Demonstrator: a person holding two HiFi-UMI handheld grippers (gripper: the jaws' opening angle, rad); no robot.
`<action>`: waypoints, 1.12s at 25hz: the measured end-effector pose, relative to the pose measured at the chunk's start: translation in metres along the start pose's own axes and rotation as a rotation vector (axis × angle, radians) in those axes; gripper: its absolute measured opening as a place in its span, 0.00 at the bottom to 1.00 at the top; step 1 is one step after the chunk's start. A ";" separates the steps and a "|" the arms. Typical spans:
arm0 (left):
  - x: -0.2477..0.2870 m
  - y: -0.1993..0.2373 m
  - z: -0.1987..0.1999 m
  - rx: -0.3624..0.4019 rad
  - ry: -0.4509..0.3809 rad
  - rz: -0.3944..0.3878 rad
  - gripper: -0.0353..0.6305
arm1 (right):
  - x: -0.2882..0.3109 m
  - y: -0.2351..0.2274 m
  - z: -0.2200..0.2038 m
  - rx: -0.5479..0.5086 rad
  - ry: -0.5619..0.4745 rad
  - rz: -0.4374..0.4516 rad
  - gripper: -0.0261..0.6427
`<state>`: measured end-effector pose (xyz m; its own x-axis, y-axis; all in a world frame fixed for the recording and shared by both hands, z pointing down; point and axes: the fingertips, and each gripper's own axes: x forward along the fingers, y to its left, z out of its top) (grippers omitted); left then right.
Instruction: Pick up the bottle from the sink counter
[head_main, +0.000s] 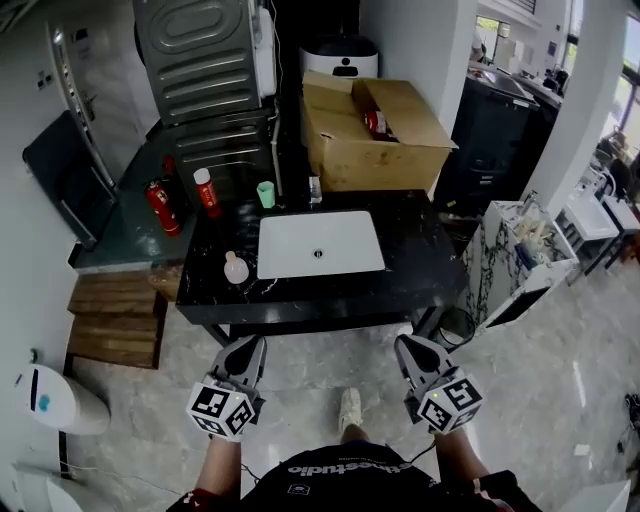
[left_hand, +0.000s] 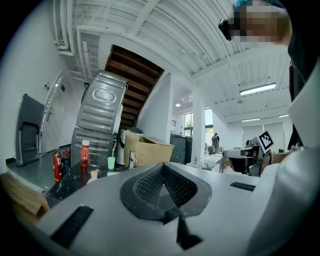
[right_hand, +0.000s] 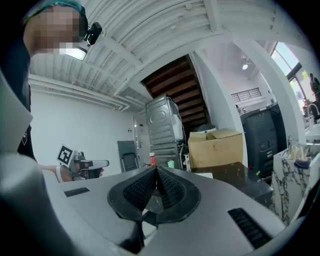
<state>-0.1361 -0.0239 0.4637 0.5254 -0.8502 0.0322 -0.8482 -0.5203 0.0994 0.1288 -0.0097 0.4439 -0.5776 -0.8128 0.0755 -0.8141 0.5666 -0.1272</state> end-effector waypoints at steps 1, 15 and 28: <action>0.017 0.010 0.003 0.008 0.000 0.009 0.07 | 0.018 -0.012 0.005 -0.004 -0.006 0.012 0.10; 0.206 0.080 0.039 0.048 0.011 0.091 0.07 | 0.187 -0.147 0.065 -0.051 -0.034 0.157 0.10; 0.235 0.147 0.033 0.037 0.054 0.129 0.08 | 0.263 -0.141 0.064 -0.040 -0.025 0.210 0.10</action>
<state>-0.1395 -0.3033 0.4534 0.4136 -0.9054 0.0959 -0.9104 -0.4102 0.0540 0.0960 -0.3120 0.4186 -0.7332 -0.6795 0.0270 -0.6784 0.7281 -0.0977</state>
